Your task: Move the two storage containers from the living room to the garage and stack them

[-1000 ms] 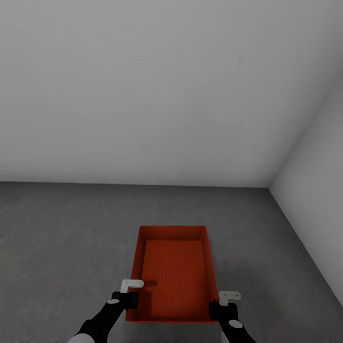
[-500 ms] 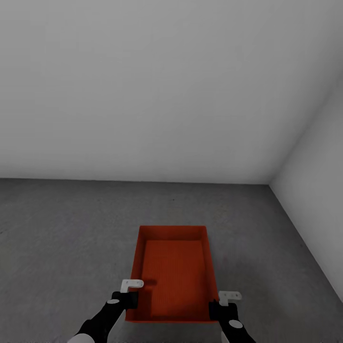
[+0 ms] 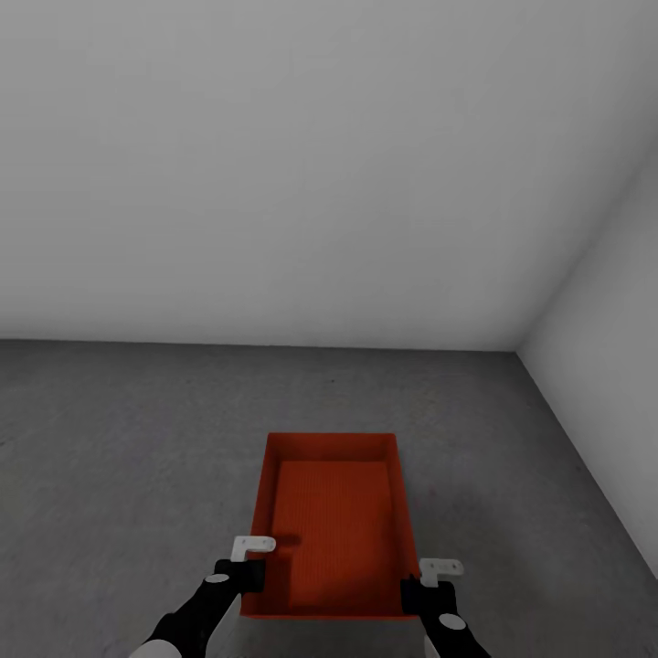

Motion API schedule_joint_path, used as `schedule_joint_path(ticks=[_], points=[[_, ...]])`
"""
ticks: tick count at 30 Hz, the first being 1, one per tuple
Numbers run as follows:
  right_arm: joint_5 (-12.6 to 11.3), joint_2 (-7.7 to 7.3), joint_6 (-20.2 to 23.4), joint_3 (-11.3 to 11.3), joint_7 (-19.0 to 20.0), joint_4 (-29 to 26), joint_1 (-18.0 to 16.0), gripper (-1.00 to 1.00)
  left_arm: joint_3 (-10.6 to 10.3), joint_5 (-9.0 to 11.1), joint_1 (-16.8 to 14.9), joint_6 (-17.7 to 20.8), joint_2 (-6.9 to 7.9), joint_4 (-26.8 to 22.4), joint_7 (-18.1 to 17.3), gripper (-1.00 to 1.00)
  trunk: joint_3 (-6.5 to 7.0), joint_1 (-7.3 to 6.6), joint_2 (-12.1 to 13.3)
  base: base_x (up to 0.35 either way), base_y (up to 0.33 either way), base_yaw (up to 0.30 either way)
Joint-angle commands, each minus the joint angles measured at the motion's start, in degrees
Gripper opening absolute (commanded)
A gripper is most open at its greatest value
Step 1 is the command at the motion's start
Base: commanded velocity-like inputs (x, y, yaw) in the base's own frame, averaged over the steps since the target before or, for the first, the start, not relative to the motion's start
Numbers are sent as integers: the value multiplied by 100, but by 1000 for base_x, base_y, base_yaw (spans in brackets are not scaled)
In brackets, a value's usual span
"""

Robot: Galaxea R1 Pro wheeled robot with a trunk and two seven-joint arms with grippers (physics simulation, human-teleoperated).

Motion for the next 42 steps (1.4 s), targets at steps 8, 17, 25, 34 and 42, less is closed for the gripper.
schedule_joint_path(ticks=[8, 17, 25, 34, 42], points=[[7, 11, -9, -109, -76, 22, -4, -100, -119, -6, 4, 28, -207, -28, -236, -100, -76, 87, -162, 0, 0, 0], [7, 11, -9, -109, -77, 22, -4, -100, -117, -6, 4, 28, -207, -28, -235, -100, -238, 285, -523, 0, 0, 0], [7, 11, -9, -109, -76, 22, -4, -100, -114, -6, 4, 28, -207, -28, -237, -100, -382, 461, -844, 0, 0, 0], [7, 11, -9, -109, -76, 22, -4, -100, -115, -6, 4, 28, -207, -28, -235, -100, -435, 527, -964, 0, 0, 0], [9, 11, -9, -109, -76, 22, -4, -100, -119, -6, 4, 28, -207, -28, -235, -100, -435, 527, -964, 0, 0, 0]])
